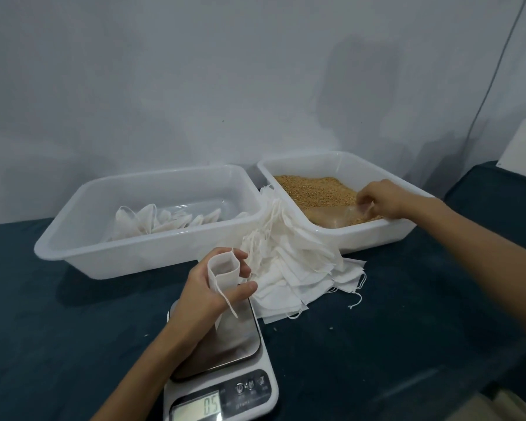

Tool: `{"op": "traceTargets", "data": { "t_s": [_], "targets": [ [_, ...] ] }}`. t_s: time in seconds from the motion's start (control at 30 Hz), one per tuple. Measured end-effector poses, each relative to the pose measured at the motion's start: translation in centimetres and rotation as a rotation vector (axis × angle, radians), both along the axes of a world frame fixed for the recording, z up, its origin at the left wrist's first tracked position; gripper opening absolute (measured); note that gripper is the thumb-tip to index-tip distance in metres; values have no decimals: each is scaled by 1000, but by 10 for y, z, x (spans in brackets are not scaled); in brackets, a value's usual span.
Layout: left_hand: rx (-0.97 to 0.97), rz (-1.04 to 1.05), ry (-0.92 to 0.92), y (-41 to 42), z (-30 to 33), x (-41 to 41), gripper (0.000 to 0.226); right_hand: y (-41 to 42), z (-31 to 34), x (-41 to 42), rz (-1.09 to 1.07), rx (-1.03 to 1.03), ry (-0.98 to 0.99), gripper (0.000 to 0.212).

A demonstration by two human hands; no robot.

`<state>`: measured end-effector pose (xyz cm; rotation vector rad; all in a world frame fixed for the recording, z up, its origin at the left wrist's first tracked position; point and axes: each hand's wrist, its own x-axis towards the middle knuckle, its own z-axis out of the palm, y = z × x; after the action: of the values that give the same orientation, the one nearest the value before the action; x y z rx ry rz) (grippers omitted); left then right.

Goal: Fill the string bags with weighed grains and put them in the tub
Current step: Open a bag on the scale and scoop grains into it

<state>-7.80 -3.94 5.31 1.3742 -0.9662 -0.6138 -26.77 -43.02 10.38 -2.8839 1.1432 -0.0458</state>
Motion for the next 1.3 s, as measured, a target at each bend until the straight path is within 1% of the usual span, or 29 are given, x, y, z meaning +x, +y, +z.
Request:
{"op": "traceTargets", "data": {
  "t_s": [0.1,0.2,0.4,0.57,0.67,0.8,0.93,1.1,1.17,1.3],
  "targets": [
    [0,-2,-28,0,-1,2,36,-2,-2,-5,-15,74,-105,23],
    [-15,-5,-29,-1,-2,4,41,-1,-3,-9,-16,99,-152,21],
    [-27,-3,4,-3,-7,5,41,6,3,-7,10,66,-229,23],
    [-37,13,13,-4,-7,6,40,38,19,5,104,75,-325,22],
    [-48,23,-6,-2,-6,9,39,71,28,17,203,102,-381,24],
    [-59,50,5,8,-6,11,40,121,37,30,386,141,-375,23],
    [-37,15,3,13,-6,12,38,156,47,34,505,58,-309,26],
    [-20,14,27,12,-8,14,33,175,62,35,516,23,-319,32],
    [-27,12,39,12,-8,14,33,175,68,34,509,-20,-292,33],
    [-40,-10,52,12,-8,14,32,177,78,32,565,-131,-260,33]
  ]
}}
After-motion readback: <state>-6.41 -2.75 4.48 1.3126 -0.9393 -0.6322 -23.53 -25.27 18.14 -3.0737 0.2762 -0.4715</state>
